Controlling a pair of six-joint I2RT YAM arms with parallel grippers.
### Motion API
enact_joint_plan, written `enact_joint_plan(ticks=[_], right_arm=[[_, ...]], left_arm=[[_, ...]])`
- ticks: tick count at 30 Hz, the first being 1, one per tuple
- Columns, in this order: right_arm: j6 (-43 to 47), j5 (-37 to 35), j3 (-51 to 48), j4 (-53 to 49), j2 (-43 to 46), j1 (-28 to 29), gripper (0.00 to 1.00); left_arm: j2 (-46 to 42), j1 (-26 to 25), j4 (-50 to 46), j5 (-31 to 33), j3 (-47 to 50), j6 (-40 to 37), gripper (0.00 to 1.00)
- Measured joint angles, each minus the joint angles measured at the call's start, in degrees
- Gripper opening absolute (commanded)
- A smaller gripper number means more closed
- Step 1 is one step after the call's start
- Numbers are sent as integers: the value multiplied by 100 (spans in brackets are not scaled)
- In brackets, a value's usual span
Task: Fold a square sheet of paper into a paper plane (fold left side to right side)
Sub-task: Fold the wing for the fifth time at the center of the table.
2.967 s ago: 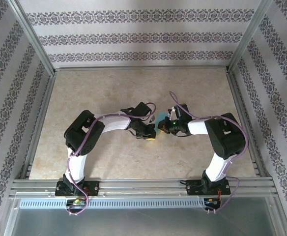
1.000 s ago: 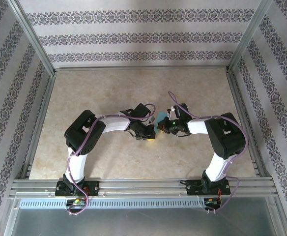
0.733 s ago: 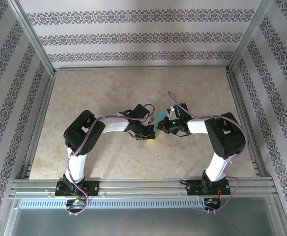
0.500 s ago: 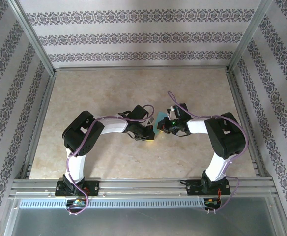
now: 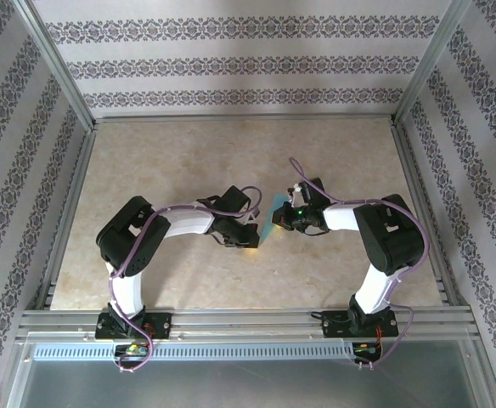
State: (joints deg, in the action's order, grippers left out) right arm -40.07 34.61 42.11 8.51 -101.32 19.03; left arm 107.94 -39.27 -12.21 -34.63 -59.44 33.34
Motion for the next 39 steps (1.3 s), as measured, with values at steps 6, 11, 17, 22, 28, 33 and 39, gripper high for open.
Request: enact_joint_plan(ticks=[6,11,17,22,28,33,39], right_arm=[[0,0,11,-22,0,0,0],[0,-2,15,-35,0,0,0],[-2,-2,15,-37,0,2,0],[-2,-24,31,-59,0,26,0],[-2,-31,46,-87,0,26,0],[-2,-44,50,-98,0,26,0],[-2,-46,52,-103,0,37,0]], left_arm=[[-409,109,-162,31,280,11,0],[-542,227,-151,11,138,33,0],[-125,225,-17,-96,-391,120,0],[295,225,28,-118,-662,162,0],[503,173,31,-85,-855,162,0],[507,151,28,15,-859,162,0],[592,81,-109,258,-1014,118,0]])
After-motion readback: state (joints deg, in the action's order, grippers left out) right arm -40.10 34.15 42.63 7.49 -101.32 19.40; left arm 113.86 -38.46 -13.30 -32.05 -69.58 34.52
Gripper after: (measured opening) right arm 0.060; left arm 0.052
